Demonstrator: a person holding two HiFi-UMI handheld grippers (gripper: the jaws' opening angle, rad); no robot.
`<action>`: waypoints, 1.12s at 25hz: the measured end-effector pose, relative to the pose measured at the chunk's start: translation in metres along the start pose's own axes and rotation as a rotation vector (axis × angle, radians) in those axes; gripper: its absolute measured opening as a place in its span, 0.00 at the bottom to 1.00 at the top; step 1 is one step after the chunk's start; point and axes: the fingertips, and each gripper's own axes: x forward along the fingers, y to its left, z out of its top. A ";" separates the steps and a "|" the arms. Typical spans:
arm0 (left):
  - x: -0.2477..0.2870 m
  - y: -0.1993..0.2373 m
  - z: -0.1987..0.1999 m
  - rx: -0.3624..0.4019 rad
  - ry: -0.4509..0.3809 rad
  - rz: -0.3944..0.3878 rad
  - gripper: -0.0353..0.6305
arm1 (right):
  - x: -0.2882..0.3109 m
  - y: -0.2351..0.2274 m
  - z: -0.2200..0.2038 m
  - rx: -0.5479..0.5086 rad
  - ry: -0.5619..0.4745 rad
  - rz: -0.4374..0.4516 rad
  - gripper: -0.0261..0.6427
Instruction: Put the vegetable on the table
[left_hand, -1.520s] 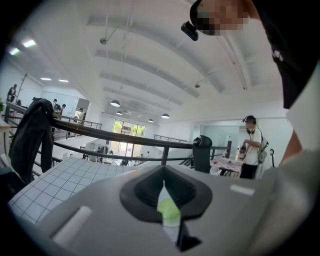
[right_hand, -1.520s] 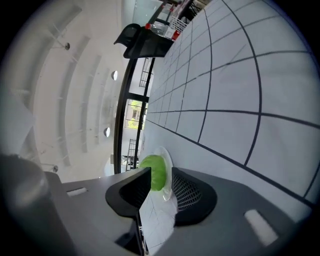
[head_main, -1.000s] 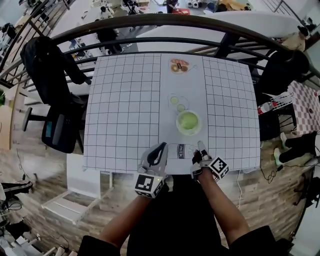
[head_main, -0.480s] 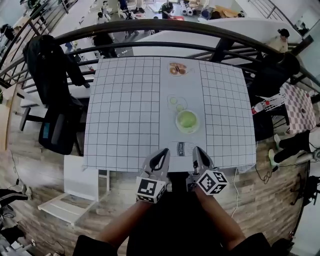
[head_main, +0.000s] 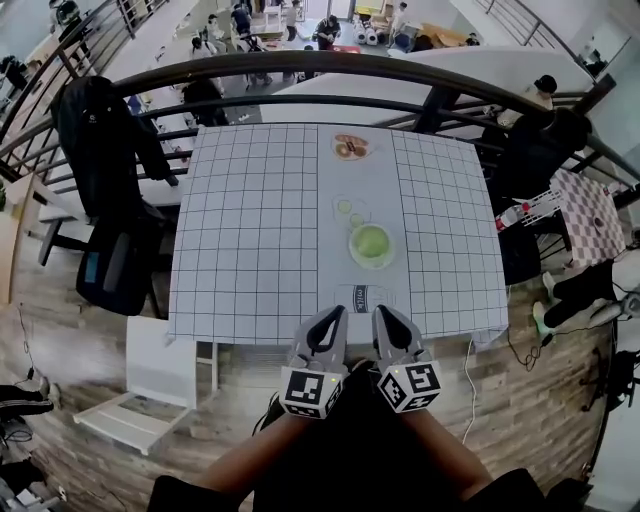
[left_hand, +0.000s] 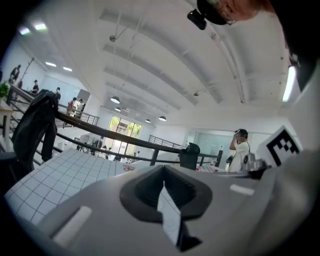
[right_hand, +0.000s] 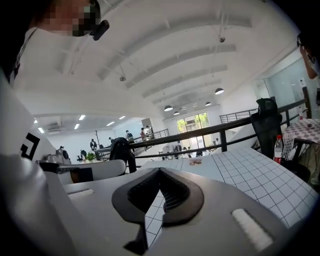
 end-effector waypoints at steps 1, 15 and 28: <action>-0.001 -0.002 0.005 0.030 -0.015 0.006 0.06 | 0.000 0.001 0.003 -0.020 -0.007 0.004 0.03; 0.004 -0.039 0.032 0.139 -0.097 0.030 0.06 | -0.029 0.004 0.055 -0.195 -0.139 -0.010 0.03; 0.016 -0.064 0.018 0.182 -0.088 -0.036 0.07 | -0.037 -0.018 0.043 -0.144 -0.134 -0.063 0.03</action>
